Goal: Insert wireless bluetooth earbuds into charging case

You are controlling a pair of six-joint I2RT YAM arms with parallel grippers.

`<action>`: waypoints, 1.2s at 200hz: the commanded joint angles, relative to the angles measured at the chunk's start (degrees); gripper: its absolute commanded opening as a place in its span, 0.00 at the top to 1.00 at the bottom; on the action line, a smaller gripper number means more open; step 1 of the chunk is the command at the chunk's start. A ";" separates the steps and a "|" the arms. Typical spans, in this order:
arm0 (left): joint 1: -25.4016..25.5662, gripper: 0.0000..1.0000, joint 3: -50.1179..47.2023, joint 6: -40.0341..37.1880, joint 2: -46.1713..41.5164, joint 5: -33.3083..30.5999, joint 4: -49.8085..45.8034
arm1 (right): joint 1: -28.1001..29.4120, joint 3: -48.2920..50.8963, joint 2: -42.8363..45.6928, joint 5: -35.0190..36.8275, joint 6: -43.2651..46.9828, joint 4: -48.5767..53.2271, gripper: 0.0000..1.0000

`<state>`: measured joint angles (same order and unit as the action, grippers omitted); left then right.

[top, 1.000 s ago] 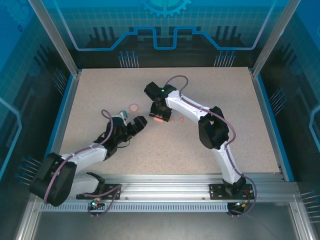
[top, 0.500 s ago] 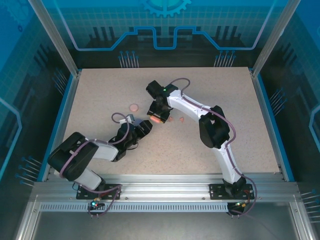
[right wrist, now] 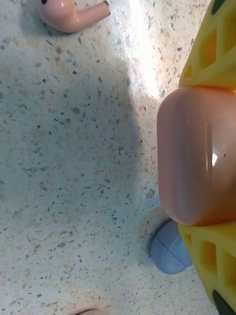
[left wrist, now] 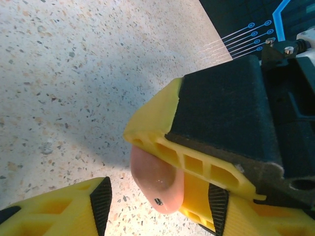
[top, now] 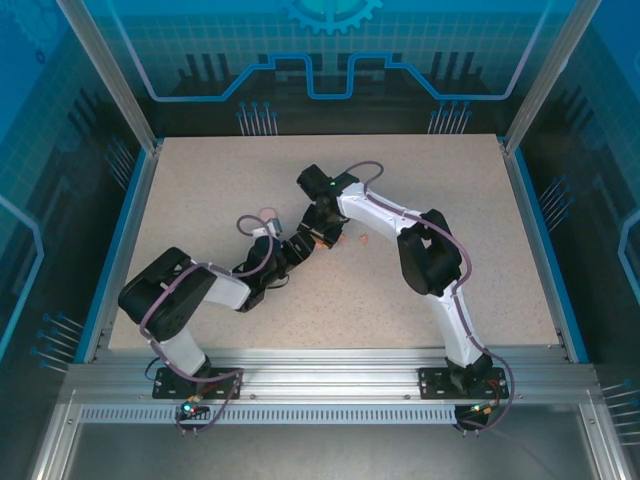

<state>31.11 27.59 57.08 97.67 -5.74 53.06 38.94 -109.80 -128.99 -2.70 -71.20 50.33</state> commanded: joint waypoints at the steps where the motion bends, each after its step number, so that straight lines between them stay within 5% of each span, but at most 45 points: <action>1: 0.10 0.46 2.29 0.98 1.50 -0.63 3.58 | 0.24 1.33 2.77 -2.19 -0.50 1.23 0.59; 74: 1.14 0.51 2.55 1.94 4.40 -1.07 6.00 | 0.00 2.62 3.74 -3.45 -1.44 -0.40 0.60; 175: 1.12 0.79 3.16 1.85 5.43 -1.23 6.01 | -0.05 4.29 5.05 -3.89 -1.46 -1.37 0.61; 240: 1.14 0.88 3.52 1.63 5.27 -0.67 5.83 | -0.05 4.23 5.68 -4.07 -1.65 -1.78 0.60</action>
<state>32.16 29.54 60.12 102.30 -5.65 57.45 38.37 -106.10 -125.99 -4.71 -72.29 46.48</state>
